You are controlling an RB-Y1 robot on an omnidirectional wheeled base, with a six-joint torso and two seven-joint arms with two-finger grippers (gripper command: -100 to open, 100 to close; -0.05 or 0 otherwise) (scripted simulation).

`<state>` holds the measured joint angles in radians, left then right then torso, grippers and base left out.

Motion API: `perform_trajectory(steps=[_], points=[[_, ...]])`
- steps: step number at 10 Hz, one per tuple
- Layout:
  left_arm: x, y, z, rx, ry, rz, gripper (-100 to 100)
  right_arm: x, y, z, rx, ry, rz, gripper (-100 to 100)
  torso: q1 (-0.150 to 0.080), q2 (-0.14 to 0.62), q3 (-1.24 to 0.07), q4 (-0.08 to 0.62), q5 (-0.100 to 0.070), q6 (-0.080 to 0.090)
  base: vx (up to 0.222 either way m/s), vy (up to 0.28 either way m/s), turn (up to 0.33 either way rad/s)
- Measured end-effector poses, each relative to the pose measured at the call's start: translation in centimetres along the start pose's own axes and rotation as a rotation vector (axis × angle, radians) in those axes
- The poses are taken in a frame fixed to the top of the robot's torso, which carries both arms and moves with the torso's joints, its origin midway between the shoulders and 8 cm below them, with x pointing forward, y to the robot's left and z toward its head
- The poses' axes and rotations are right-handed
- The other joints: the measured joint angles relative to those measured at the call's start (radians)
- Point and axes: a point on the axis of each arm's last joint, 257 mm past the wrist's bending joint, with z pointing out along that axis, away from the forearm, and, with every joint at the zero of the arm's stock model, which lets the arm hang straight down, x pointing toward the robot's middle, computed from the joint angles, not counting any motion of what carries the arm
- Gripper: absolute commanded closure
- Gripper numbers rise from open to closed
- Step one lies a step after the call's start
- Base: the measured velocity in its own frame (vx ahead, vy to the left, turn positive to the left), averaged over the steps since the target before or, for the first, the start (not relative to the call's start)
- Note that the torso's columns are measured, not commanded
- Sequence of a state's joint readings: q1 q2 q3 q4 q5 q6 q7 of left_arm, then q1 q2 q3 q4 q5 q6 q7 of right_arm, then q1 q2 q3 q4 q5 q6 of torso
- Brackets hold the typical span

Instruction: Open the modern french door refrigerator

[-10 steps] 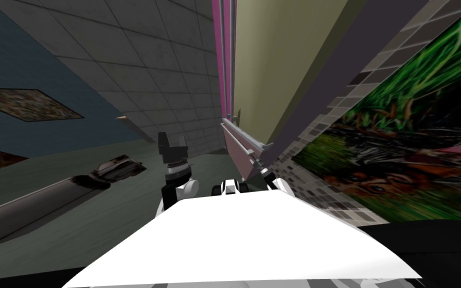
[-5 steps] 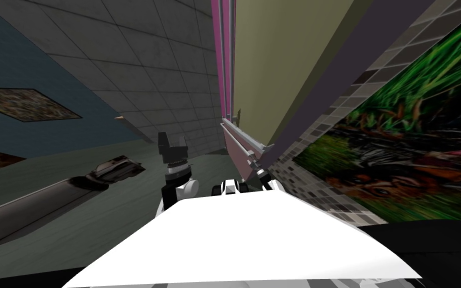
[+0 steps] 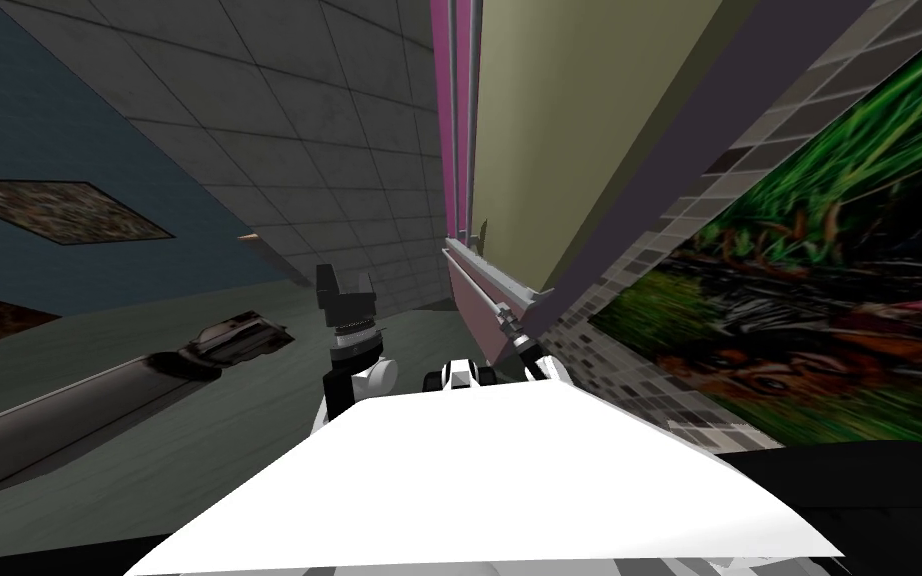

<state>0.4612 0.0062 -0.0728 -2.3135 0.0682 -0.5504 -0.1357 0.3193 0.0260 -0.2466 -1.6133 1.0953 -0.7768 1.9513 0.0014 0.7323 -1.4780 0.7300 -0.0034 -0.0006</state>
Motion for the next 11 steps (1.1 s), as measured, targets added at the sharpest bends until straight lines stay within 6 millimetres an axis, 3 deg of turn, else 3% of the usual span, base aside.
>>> perform_trajectory(steps=[4, 6, 9, 11], points=[[0.00, 0.00, 0.00, 0.000, 0.000, 0.000, 0, -0.42, 0.22, 0.09, -0.007, 0.000, 0.006, 100, -0.011, -0.002, -0.002, 0.004, 0.000, 0.001, -0.064, 0.144, 0.003], [0.00, 0.00, 0.00, 0.000, 0.000, 0.000, 0, -0.50, 0.00, 0.24, -0.003, 0.000, 0.004, 100, 0.000, 0.000, 0.000, 0.002, 0.001, 0.000, -0.057, 0.202, -0.007], [0.00, 0.00, 0.00, 0.000, 0.000, 0.000, 0, -0.68, 0.40, 0.11, -0.013, 0.002, 0.008, 100, -0.010, -0.004, -0.003, 0.003, 0.000, 0.000, -0.050, 0.153, -0.006], [0.00, 0.00, 0.00, 0.000, 0.000, 0.000, 0, -0.82, 0.21, 0.19, -0.010, 0.001, 0.006, 100, -0.002, -0.002, -0.001, 0.001, 0.000, -0.001, -0.058, 0.176, -0.006]])
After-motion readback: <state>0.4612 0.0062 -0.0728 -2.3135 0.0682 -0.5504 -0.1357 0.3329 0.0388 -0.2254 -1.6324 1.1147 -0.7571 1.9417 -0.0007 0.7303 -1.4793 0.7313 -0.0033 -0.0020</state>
